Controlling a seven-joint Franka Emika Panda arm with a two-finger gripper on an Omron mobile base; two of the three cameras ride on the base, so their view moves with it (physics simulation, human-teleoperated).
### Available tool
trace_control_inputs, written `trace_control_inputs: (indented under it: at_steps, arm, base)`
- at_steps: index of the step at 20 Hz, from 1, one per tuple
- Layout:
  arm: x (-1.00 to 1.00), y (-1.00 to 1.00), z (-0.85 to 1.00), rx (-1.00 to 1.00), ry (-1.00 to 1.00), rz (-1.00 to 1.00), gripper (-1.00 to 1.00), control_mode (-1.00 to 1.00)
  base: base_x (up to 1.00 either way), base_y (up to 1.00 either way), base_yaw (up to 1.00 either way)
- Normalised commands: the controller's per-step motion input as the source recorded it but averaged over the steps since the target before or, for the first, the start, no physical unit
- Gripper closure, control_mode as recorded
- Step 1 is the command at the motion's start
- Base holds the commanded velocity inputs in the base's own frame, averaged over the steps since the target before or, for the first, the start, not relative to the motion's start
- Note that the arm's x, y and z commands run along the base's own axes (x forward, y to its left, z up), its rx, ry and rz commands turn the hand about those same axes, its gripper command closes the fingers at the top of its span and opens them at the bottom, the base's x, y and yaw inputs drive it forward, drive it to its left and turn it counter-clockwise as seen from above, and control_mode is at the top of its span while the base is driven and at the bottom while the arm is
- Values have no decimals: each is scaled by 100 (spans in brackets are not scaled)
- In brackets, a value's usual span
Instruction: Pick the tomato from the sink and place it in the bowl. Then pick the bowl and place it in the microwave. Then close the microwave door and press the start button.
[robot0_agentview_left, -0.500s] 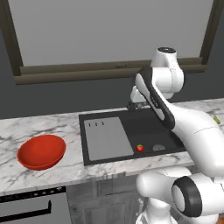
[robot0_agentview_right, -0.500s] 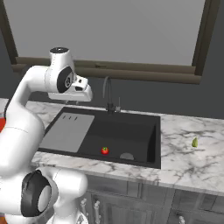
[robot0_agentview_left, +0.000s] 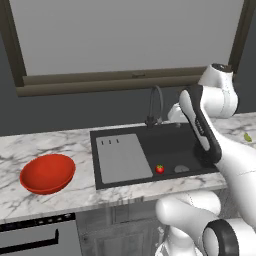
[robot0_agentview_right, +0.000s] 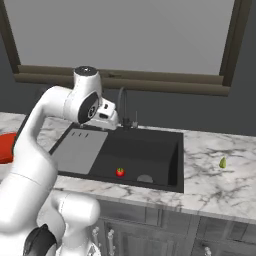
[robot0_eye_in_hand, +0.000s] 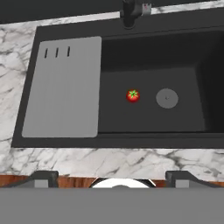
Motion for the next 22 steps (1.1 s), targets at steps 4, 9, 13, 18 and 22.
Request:
trace_control_inputs:
  at_steps: [4,9,13,18,22]
  arm:
    - [4,-37,-91,4,11,0,-100,-100]
    - [23,-12,-76,2,19,0,-100,-100]
    - [41,0,-76,0,23,4,-100,-100]
    - [54,0,-71,0,16,3,-100,-100]
    - [49,0,-59,0,0,5,-100,-100]
  base:
    - [0,0,0]
    - [0,0,0]
    - [0,0,0]
    - [0,0,0]
    - [0,0,0]
